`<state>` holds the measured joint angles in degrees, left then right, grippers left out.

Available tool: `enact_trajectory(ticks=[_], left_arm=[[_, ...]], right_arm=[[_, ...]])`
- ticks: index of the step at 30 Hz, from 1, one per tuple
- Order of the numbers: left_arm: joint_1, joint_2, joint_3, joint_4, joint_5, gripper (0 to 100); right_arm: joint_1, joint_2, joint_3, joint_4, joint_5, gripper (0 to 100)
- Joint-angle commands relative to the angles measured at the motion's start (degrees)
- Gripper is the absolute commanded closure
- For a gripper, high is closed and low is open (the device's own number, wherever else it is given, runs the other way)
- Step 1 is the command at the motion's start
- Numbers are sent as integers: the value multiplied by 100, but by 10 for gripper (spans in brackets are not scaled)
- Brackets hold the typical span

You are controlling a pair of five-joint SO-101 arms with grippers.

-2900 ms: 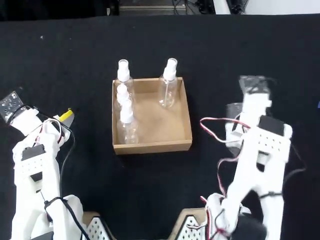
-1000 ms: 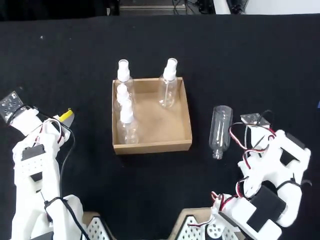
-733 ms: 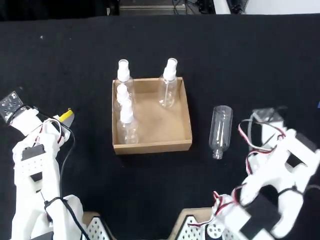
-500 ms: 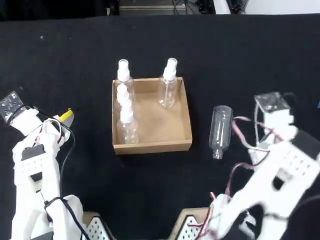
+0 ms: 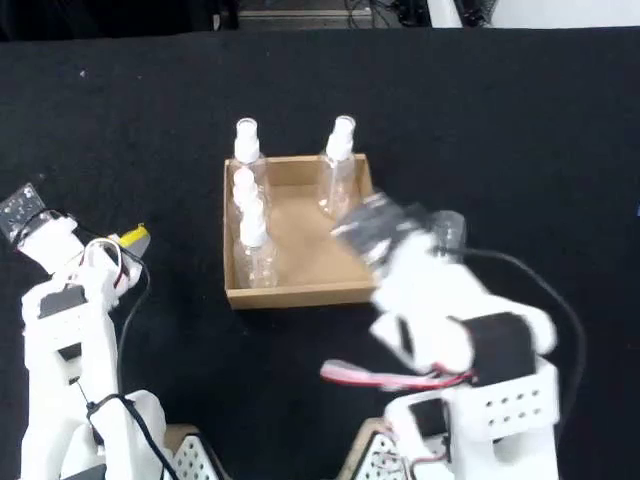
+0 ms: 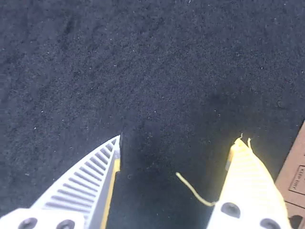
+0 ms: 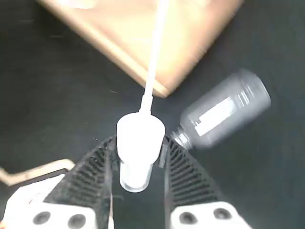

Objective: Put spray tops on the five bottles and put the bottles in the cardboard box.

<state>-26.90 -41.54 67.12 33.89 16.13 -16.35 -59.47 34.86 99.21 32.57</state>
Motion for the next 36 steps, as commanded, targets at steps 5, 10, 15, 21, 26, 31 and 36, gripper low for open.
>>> enact_trajectory(ticks=[5,10,15,21,26,31,36], left_arm=[[-848,-70,-1429,1099,0,661],[-1596,-70,-1859,1688,-35,661],[-2369,-62,-1701,1811,-35,661],[-2747,-123,-1437,1829,-35,661],[-2747,-132,-1279,1829,-35,661],[-2756,-132,-1138,1820,-35,661],[-2756,-132,-1138,1837,-35,661]], right_arm=[[-2901,1200,-66,-527,-1319,973],[-3578,2413,-101,-1846,-2295,973],[-3763,3477,-101,-3719,-3692,973],[-4281,4514,-101,-5741,-4703,969],[-4545,5244,-215,-6866,-4747,949],[-4835,5851,-725,-6875,-4721,772],[-4853,5859,-998,-6585,-4668,714]])
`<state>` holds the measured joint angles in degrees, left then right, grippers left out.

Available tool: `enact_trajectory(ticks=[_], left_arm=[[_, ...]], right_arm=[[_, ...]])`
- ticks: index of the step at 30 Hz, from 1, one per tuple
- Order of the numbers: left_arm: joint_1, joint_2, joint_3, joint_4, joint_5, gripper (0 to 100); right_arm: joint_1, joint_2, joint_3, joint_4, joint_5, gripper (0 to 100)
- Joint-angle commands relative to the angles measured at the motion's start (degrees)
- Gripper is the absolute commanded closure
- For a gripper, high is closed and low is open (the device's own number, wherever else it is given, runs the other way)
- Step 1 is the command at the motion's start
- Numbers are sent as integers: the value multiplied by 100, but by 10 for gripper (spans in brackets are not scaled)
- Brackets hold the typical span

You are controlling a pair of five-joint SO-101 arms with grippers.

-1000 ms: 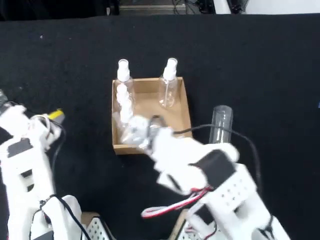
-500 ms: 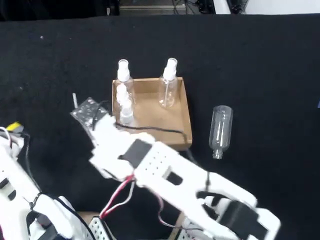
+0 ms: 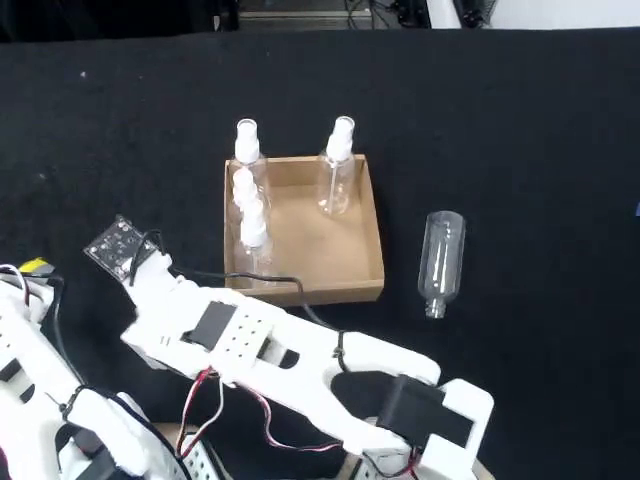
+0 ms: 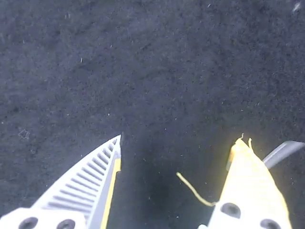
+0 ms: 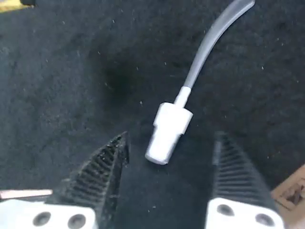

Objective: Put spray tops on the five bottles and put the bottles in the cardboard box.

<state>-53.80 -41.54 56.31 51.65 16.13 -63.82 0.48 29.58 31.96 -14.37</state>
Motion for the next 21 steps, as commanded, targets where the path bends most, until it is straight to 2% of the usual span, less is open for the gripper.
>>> enact_trajectory(ticks=[1,7,12,17,21], left_arm=[[-66,-132,-57,62,-35,661],[-48,-132,-57,62,-53,661],[189,-97,-119,18,-659,661],[822,-62,-391,70,-2013,661],[1314,-79,-435,79,-3235,659]], right_arm=[[-132,-189,-532,308,141,716],[-79,-945,-778,1785,1503,715],[-9,-1903,-752,3587,2796,716],[237,-2774,-611,4967,4053,716],[1152,-3389,-479,5679,4369,716]])
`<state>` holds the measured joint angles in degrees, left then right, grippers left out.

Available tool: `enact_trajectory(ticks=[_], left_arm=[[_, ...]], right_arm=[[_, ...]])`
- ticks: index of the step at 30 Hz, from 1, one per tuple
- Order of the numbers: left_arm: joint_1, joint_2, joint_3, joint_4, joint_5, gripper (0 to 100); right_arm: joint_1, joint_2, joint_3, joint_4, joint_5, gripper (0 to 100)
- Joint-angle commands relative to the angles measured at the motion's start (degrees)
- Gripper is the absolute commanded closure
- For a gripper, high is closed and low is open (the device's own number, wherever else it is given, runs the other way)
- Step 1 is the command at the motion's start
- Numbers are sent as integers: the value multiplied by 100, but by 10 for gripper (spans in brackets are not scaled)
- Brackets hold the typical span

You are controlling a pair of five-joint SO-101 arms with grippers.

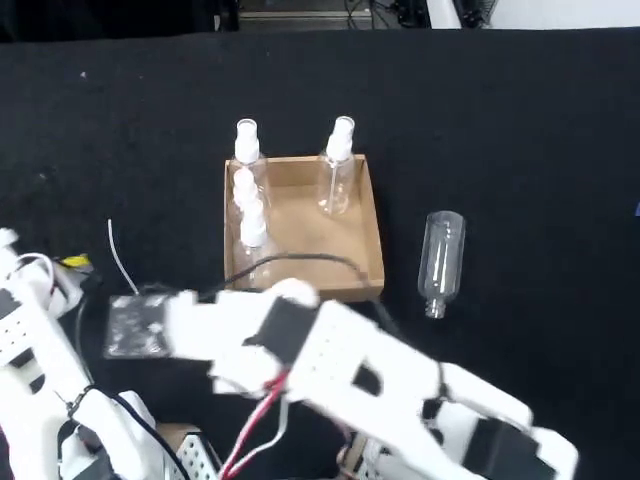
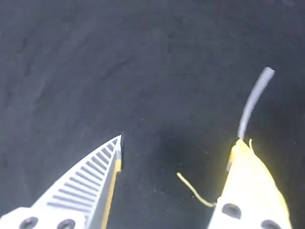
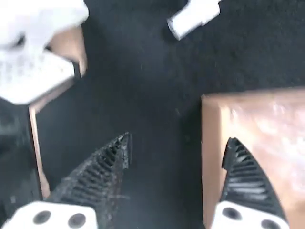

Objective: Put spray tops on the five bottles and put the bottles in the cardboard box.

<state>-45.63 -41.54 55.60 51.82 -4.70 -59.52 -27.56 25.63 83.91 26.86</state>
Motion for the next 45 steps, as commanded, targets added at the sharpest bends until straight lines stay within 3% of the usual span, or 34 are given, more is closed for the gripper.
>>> enact_trajectory(ticks=[1,5,12,17,25,29,39,42,45], left_arm=[[611,-70,-365,62,-1609,659],[971,-62,-330,62,-3095,659],[1481,35,-400,167,-4123,657],[1930,1116,-1288,176,-3903,657],[1789,3420,-2738,114,-3903,657],[1508,3701,-2888,176,-4651,660],[-154,3657,-2914,325,-6347,657],[-163,3648,-3196,615,-6136,660],[198,3648,-3618,932,-5231,660]], right_arm=[[985,-725,-57,668,369,716],[1934,-1314,-40,1459,1257,716],[4281,-1534,251,1565,2655,716],[5873,-1569,796,1530,3648,716],[8000,-1560,1332,1081,4985,716],[8334,-1560,1745,712,5160,716],[8290,-1560,1921,624,5169,716],[8290,-1560,1921,642,5169,716],[8290,-1560,1921,642,5143,716]])
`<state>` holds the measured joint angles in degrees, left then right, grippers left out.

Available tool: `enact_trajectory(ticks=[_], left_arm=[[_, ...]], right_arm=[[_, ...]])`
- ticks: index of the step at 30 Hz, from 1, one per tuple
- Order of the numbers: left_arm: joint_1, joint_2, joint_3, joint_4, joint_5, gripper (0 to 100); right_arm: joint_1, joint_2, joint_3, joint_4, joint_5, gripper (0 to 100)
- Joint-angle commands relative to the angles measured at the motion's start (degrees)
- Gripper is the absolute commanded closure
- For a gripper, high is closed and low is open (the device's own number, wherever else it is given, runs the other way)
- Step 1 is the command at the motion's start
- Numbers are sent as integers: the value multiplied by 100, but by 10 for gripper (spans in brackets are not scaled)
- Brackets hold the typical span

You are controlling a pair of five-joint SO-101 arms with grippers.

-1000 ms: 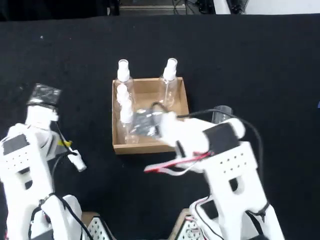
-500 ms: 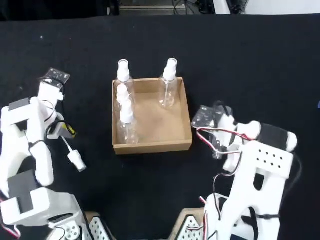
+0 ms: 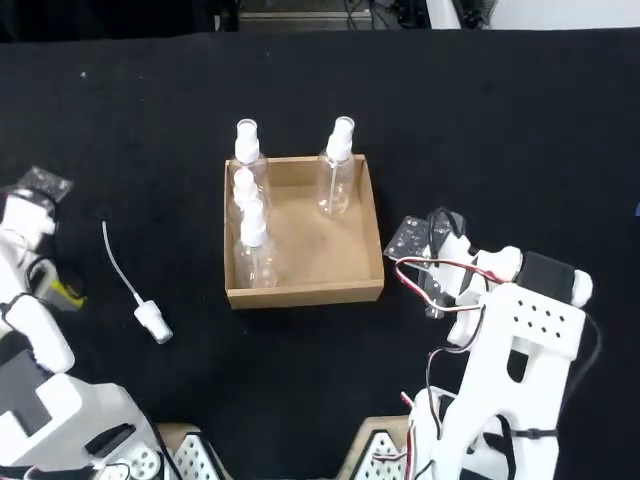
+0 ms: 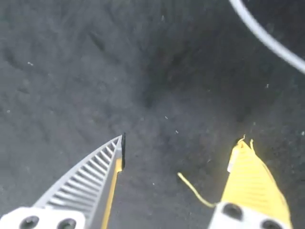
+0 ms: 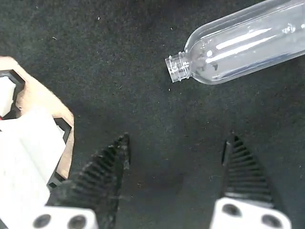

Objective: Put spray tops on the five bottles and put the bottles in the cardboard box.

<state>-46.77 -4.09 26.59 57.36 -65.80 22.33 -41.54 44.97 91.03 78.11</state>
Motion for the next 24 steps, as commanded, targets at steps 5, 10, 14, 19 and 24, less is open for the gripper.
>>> enact_trajectory(ticks=[5,10,14,19,24], left_arm=[[1349,-26,-725,563,2549,660],[1930,-26,-154,97,2769,661],[1640,-26,409,-703,2338,661],[1007,-26,743,-1090,2136,661],[409,-26,901,-1081,2119,661]], right_arm=[[149,-163,-4,-44,0,716],[167,-171,4,-35,0,716],[167,-171,4,-35,0,716],[167,-171,4,-35,0,716],[149,-171,4,-35,0,716]])
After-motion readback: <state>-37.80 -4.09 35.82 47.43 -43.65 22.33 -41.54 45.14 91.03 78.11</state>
